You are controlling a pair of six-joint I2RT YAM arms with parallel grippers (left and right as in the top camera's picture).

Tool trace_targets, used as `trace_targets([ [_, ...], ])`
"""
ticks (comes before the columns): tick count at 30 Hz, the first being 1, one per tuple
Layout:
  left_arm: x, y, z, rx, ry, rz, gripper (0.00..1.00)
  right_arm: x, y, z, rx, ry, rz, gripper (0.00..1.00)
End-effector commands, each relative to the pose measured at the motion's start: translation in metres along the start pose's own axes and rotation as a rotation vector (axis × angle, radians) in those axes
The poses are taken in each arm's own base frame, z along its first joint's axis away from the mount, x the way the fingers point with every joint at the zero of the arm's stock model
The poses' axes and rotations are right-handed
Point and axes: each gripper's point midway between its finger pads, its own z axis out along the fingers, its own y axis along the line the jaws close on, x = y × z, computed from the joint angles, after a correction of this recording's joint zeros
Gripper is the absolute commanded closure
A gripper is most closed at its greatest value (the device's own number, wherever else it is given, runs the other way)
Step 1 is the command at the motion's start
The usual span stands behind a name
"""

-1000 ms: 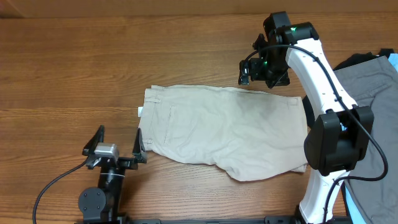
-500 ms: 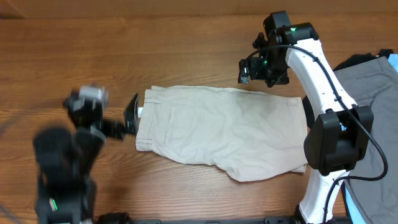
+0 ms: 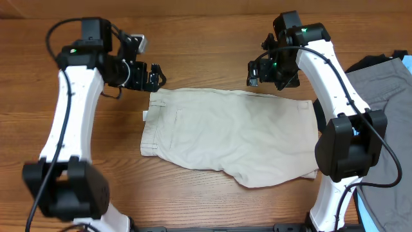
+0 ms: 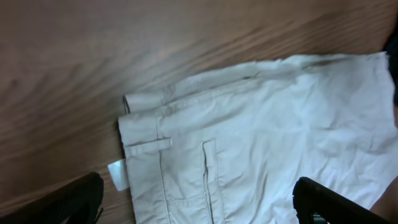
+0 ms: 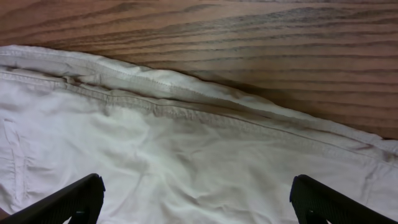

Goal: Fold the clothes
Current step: 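Move the left gripper to the shorts' left waistband corner and grasp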

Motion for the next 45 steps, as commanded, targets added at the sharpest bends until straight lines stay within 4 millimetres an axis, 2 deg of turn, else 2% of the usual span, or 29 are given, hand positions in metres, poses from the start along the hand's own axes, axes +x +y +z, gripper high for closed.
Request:
trace_targets([
  [1, 0.004, 0.011, 0.031, 0.027, 0.072, -0.026, 0.15, -0.004, 0.001, -0.005, -0.002, -0.02, 0.001, 0.0],
  [2, 0.011, 0.018, 0.049, 0.035, 0.117, -0.044, 0.33, -0.004, 0.001, -0.005, -0.002, -0.02, 0.001, 0.0],
  [3, 0.013, 0.021, 0.054, 0.037, 0.131, -0.05, 0.41, -0.004, 0.001, -0.005, -0.002, -0.02, 0.001, 0.0],
  [4, 0.02, 0.026, 0.067, 0.043, 0.165, -0.049, 0.55, -0.004, 0.001, -0.005, -0.002, -0.02, 0.001, 0.0],
  [5, 0.024, 0.03, 0.076, 0.048, 0.186, -0.044, 0.56, -0.004, 0.001, -0.005, -0.002, -0.02, 0.001, 0.0],
  [6, 0.028, 0.035, 0.087, 0.053, 0.21, -0.034, 0.51, -0.004, 0.001, -0.005, -0.002, -0.02, 0.001, 0.0],
  [9, 0.04, 0.046, 0.113, 0.064, 0.261, -0.032, 0.46, -0.004, 0.001, -0.005, -0.002, -0.02, 0.001, 0.0],
  [13, 0.04, 0.058, 0.135, 0.061, 0.258, -0.03, 0.39, -0.004, 0.001, -0.005, -0.002, -0.02, 0.001, 0.0],
  [17, 0.032, 0.072, 0.14, -0.008, 0.228, -0.001, 0.3, -0.004, 0.001, -0.005, -0.002, -0.02, 0.001, 0.0],
  [23, 0.03, 0.081, 0.14, -0.055, 0.225, 0.011, 0.26, -0.004, 0.001, -0.005, -0.002, -0.02, 0.001, 0.0],
  [28, 0.029, 0.07, 0.143, -0.008, 0.217, 0.011, 0.3, -0.004, 0.001, -0.005, -0.002, -0.02, 0.001, 0.0],
  [32, 0.025, 0.052, 0.144, 0.092, 0.195, 0.003, 0.34, -0.004, 0.001, -0.005, -0.002, -0.02, 0.001, 0.0],
  [35, 0.023, 0.042, 0.141, 0.146, 0.188, -0.007, 0.43, -0.004, 0.001, -0.005, -0.002, -0.02, 0.001, 0.0],
  [36, 0.023, 0.04, 0.14, 0.155, 0.191, -0.01, 0.5, -0.004, 0.001, -0.005, -0.002, -0.02, 0.001, 0.0],
  [37, 0.024, 0.039, 0.138, 0.158, 0.198, -0.015, 0.64, -0.004, 0.001, -0.005, -0.002, -0.02, 0.001, 0.0],
  [38, 0.024, 0.038, 0.137, 0.159, 0.203, -0.017, 0.73, -0.004, 0.001, -0.005, -0.002, -0.02, 0.001, 0.0],
  [43, 0.024, 0.033, 0.126, 0.164, 0.233, -0.034, 0.86, -0.004, 0.001, -0.005, -0.002, -0.02, 0.001, 0.0],
  [45, 0.026, 0.03, 0.121, 0.167, 0.251, -0.044, 0.95, -0.004, 0.001, -0.005, -0.002, -0.02, 0.001, 0.0],
])
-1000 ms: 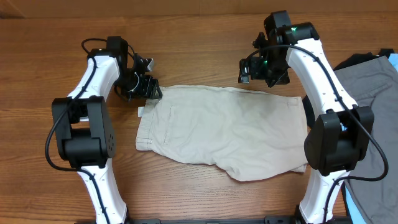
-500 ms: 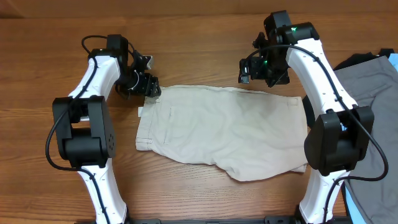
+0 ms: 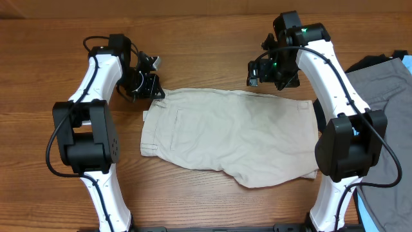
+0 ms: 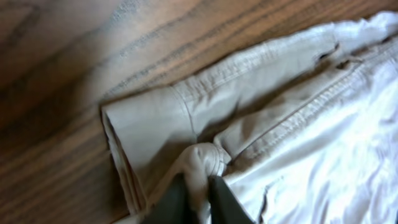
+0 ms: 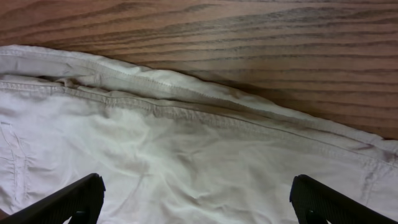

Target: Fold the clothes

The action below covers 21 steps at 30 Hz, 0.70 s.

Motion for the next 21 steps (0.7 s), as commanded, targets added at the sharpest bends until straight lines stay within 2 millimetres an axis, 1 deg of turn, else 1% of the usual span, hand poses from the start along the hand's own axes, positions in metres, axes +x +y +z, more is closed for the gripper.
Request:
trace_targets([
  [1, -0.005, -0.016, -0.008, 0.041, 0.004, 0.012, 0.96, -0.004, 0.001, -0.005, -0.003, -0.021, 0.0, 0.0],
  [4, 0.002, -0.019, -0.01, 0.047, 0.033, -0.005, 0.96, -0.004, 0.001, -0.005, -0.003, -0.021, 0.0, 0.0],
  [8, 0.017, -0.019, -0.011, 0.04, 0.095, -0.04, 0.96, -0.004, 0.001, -0.005, -0.003, -0.021, 0.0, 0.0],
  [18, 0.022, -0.025, -0.01, 0.046, 0.123, -0.109, 0.96, -0.004, 0.001, -0.005, -0.003, -0.021, 0.0, 0.0],
  [21, 0.021, -0.034, -0.014, 0.074, 0.117, -0.113, 0.96, -0.004, 0.001, -0.005, -0.003, -0.021, 0.0, 0.0],
])
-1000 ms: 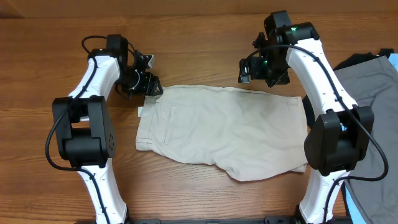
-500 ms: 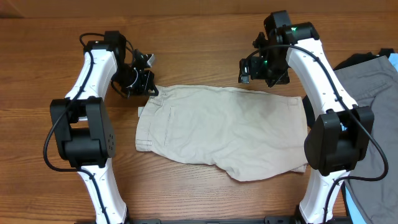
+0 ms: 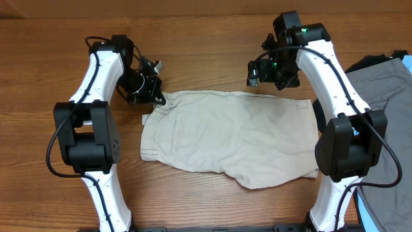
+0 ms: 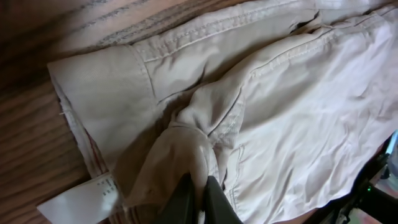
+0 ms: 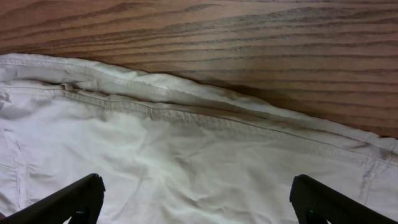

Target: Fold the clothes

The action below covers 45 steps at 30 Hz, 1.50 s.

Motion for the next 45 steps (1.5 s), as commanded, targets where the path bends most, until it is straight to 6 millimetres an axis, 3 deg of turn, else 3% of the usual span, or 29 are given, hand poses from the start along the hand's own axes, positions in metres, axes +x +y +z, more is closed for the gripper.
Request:
trace_targets([
  [1, -0.001, -0.02, -0.008, 0.049, -0.001, -0.015, 0.96, -0.004, 0.001, -0.005, -0.003, -0.021, 0.001, 0.0],
  [5, 0.007, -0.042, -0.006, 0.085, 0.038, -0.005, 0.96, -0.004, 0.001, -0.005, -0.004, -0.02, 0.001, 0.0],
  [9, 0.018, -0.063, 0.014, 0.023, 0.111, 0.054, 0.96, -0.004, 0.001, -0.005, -0.004, -0.02, 0.001, 0.0],
  [14, 0.024, -0.064, 0.039, -0.279, 0.158, 0.062, 0.96, 0.005, 0.001, -0.005, -0.008, 0.016, 0.009, 0.0],
  [18, 0.027, -0.075, 0.048, -0.326, 0.163, 0.075, 0.96, 0.005, 0.004, -0.005, -0.026, 0.018, 0.009, 0.0],
  [19, 0.027, -0.075, 0.048, -0.336, 0.161, 0.081, 0.96, 0.005, 0.005, -0.005, -0.026, 0.018, 0.009, 0.05],
  [20, 0.025, -0.069, 0.046, -0.375, 0.151, 0.066, 0.95, 0.007, 0.004, -0.005, -0.025, 0.025, 0.011, 0.36],
  [23, 0.022, -0.055, 0.04, -0.444, 0.128, 0.0, 0.96, 0.018, 0.003, -0.006, -0.019, 0.071, 0.022, 0.96],
  [29, 0.024, -0.05, 0.041, -0.446, 0.132, -0.01, 0.93, 0.061, 0.01, -0.007, -0.028, 0.246, 0.099, 0.96],
  [32, 0.022, -0.039, 0.054, -0.46, 0.107, -0.041, 0.93, 0.083, 0.02, 0.004, -0.007, 0.329, 0.134, 0.96],
  [41, 0.04, -0.011, 0.081, -0.487, 0.134, -0.083, 0.95, 0.11, 0.04, 0.041, 0.023, 0.384, 0.073, 0.96],
  [45, 0.042, 0.019, 0.083, -0.554, 0.09, -0.163, 0.96, 0.114, 0.038, 0.066, 0.024, 0.369, 0.077, 0.96],
])
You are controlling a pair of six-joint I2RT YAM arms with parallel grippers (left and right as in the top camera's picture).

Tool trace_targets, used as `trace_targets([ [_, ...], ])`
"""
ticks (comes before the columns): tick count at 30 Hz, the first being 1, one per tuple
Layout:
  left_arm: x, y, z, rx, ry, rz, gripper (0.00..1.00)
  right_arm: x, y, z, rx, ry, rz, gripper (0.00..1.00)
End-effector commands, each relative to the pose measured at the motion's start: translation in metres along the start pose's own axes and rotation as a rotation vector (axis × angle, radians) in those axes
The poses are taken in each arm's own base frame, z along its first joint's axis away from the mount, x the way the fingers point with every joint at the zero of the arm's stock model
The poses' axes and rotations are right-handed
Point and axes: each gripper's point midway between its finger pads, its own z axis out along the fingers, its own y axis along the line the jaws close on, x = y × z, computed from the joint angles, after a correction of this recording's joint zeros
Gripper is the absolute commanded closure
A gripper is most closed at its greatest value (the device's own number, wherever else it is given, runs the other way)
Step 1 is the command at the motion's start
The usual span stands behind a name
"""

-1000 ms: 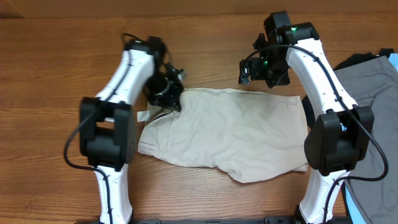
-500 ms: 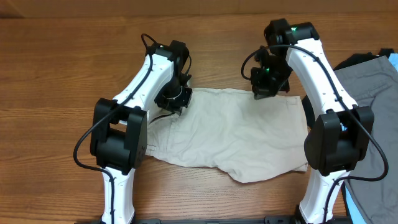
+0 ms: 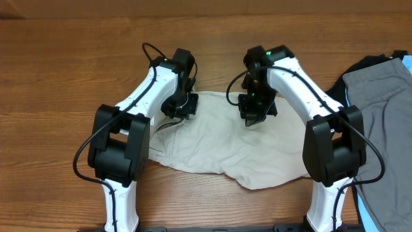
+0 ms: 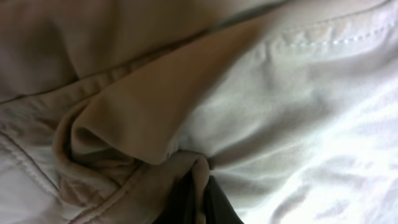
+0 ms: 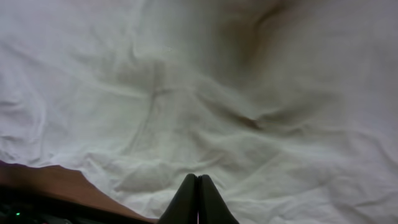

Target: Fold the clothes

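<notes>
Beige shorts point(image 3: 225, 142) lie flat on the wooden table point(image 3: 64, 77). My left gripper point(image 3: 182, 108) is over their upper left part, shut on a bunched fold of the waistband corner point(image 4: 124, 155), which is pulled in over the cloth. In the left wrist view the left gripper point(image 4: 200, 196) shows fabric pinched between its tips. My right gripper point(image 3: 253, 116) sits low over the upper middle of the shorts. Seen from the right wrist, that gripper point(image 5: 198, 196) has its fingers pressed together, with no cloth showing between them and wrinkled fabric point(image 5: 205, 93) beyond.
A grey garment point(image 3: 380, 96) lies on something dark at the table's right edge, with blue items point(image 3: 364, 212) beside it. Bare wood surrounds the shorts on the left and at the back.
My left gripper has carried the waistband corner rightward onto the shorts. The right gripper, open at the top edge before, is now shut and lower, over the middle of the shorts.
Both grippers were open, the left off the shorts' top-left corner and the right at the top edge. The left was then shut on the waistband corner and had lifted it. Now that corner is folded inward, and the right gripper is shut over the shorts.
</notes>
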Motion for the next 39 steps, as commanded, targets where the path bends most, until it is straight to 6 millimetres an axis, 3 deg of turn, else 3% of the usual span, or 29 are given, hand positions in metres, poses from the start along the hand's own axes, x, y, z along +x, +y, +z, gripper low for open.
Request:
trace_targets([
  [1, 0.018, 0.054, 0.036, -0.142, 0.069, -0.127, 0.96, -0.003, -0.006, 0.018, 0.009, -0.014, 0.018, 0.96],
  [6, 0.003, 0.08, 0.041, -0.127, 0.004, -0.152, 0.96, -0.023, -0.017, 0.038, 0.045, -0.103, -0.004, 0.96],
  [11, -0.019, 0.107, 0.043, -0.157, -0.1, -0.139, 0.96, -0.046, -0.011, 0.039, 0.019, -0.199, -0.029, 0.94],
  [12, -0.026, 0.113, 0.043, -0.168, -0.129, -0.116, 0.96, -0.056, -0.008, 0.037, 0.008, -0.238, -0.04, 0.84],
  [15, -0.034, 0.117, 0.041, -0.17, -0.159, -0.076, 0.96, -0.068, -0.004, 0.034, -0.006, -0.288, -0.053, 0.75],
  [19, -0.038, 0.117, 0.039, -0.173, -0.169, -0.039, 0.95, -0.079, -0.004, 0.028, -0.013, -0.332, -0.055, 0.75],
  [23, -0.044, 0.116, 0.034, -0.171, -0.187, -0.039, 0.93, -0.101, -0.014, -0.018, -0.034, -0.411, -0.01, 0.75],
  [26, -0.043, 0.116, 0.034, -0.168, -0.183, -0.039, 0.89, -0.12, -0.042, -0.067, -0.046, -0.492, 0.026, 0.75],
  [27, -0.043, 0.116, 0.034, -0.168, -0.182, -0.039, 0.89, -0.124, -0.049, -0.076, -0.049, -0.509, 0.02, 0.72],
  [28, -0.043, 0.116, 0.034, -0.169, -0.18, -0.039, 0.87, -0.129, -0.066, -0.091, -0.066, -0.539, -0.013, 0.58],
  [30, -0.043, 0.116, 0.034, -0.169, -0.179, -0.039, 0.86, -0.131, -0.089, -0.098, -0.061, -0.556, -0.047, 0.48],
  [33, -0.043, 0.116, 0.034, -0.169, -0.18, -0.039, 0.85, -0.133, -0.129, -0.107, -0.056, -0.583, -0.084, 0.47],
  [39, -0.043, 0.116, 0.034, -0.169, -0.181, -0.039, 0.81, -0.133, -0.145, -0.126, -0.177, -0.674, -0.277, 0.41],
])
